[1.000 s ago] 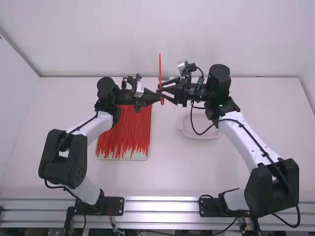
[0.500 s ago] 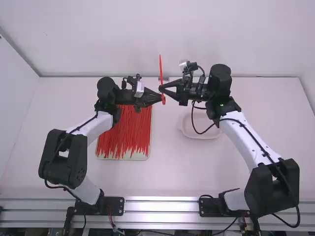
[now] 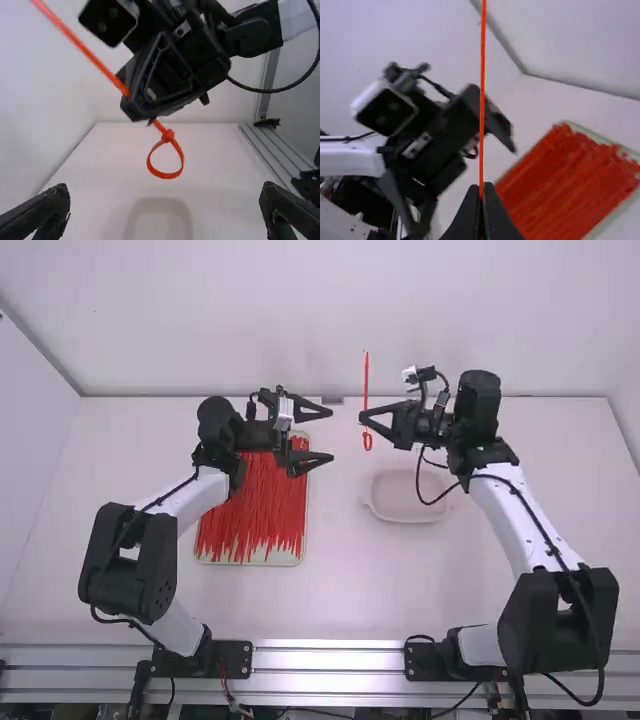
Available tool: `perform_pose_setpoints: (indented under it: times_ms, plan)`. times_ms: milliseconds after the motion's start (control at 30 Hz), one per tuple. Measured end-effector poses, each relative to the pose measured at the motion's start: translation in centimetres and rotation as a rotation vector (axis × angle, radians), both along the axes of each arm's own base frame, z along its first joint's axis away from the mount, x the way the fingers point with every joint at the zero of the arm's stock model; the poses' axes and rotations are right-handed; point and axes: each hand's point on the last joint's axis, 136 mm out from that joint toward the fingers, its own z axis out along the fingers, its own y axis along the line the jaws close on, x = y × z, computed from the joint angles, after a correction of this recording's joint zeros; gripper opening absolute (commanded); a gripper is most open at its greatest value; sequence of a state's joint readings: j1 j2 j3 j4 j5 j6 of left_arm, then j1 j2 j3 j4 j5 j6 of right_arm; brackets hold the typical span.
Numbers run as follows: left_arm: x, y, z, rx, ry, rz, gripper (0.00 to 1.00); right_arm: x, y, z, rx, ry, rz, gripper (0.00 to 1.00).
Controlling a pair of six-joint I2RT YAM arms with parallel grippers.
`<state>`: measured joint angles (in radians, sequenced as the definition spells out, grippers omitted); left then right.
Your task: Fasten the cable tie
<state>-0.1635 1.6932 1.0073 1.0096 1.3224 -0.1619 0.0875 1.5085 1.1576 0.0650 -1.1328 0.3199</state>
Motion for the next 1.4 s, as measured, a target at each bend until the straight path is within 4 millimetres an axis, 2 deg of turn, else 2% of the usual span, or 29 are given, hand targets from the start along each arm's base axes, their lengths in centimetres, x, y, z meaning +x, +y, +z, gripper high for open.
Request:
perform_pose_setpoints:
  times_ms: [167,367,433,567,600,667,733,833,867,1000,1367,1400]
  plan:
    - [1.3,1.4,-0.9,0.010,0.083,0.052,0.99,1.3,-3.1,-3.3,-0.102,0.085,-0.136,0.00]
    - [2.9,2.2,-2.7,0.025,0.220,0.141,0.99,1.5,-4.2,-6.7,-0.244,0.148,-0.227,0.00]
    - [3.5,2.4,-4.0,0.045,0.276,0.183,0.99,1.6,-4.5,-8.0,-0.319,0.157,-0.265,0.00]
    - [4.4,2.8,-6.3,0.096,0.356,0.259,0.99,2.5,-4.9,-9.2,-0.398,0.128,-0.335,0.00]
    - [4.4,2.8,-6.3,0.096,0.356,0.259,0.99,2.5,-4.9,-9.2,-0.398,0.128,-0.335,0.00]
    - [4.6,3.1,-7.8,0.134,0.383,0.296,0.99,2.9,-5.7,-11.1,-0.434,0.135,-0.396,0.00]
    - [4.7,3.2,-8.3,0.152,0.389,0.310,0.99,2.9,-6.2,-12.3,-0.445,0.149,-0.427,0.00]
    - [5.0,3.6,-9.4,0.186,0.402,0.352,0.99,2.7,-7.5,-15.6,-0.464,0.185,-0.513,0.00]
    - [5.1,3.7,-9.6,0.190,0.404,0.358,0.99,2.7,-7.6,-16.0,-0.466,0.187,-0.519,0.00]
    - [5.4,4.1,-10.4,0.217,0.425,0.395,0.99,2.2,-8.9,-19.5,-0.473,0.247,-0.579,0.00]
    - [5.0,4.3,-11.7,0.252,0.474,0.408,0.99,2.8,-9.7,-25.7,-0.534,0.348,-0.604,0.00]
    - [5.0,4.3,-11.7,0.252,0.475,0.408,0.99,2.8,-9.8,-26.4,-0.543,0.359,-0.606,0.06]
